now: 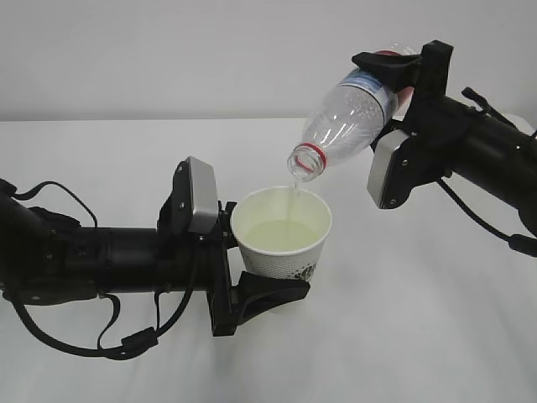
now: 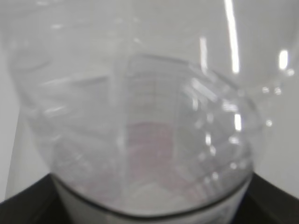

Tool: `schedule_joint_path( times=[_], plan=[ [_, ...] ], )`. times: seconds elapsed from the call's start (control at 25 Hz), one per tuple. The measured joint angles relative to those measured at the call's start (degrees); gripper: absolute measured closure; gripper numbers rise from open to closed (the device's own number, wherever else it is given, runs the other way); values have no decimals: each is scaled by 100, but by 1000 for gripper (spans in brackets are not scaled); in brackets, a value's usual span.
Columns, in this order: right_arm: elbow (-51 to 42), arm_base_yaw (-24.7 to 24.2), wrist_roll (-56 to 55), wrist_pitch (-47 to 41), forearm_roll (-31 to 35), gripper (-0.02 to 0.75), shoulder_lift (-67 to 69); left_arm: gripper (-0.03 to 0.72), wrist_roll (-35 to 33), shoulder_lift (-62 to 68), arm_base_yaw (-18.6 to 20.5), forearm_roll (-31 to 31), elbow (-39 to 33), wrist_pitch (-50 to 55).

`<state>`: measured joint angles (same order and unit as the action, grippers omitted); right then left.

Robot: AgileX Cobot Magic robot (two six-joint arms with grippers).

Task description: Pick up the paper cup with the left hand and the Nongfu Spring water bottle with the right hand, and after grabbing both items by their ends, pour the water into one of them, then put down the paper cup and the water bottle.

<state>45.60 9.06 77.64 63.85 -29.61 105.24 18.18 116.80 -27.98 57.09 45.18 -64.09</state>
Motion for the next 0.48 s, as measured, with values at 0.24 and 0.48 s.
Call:
schedule_joint_path(
  times=[0.24, 0.48],
  plan=[
    [0, 0, 9, 0, 3, 197, 0, 89, 0, 0, 0, -8, 0, 0],
    [0, 0, 9, 9, 3, 197, 0, 89, 0, 0, 0, -8, 0, 0]
  ],
)
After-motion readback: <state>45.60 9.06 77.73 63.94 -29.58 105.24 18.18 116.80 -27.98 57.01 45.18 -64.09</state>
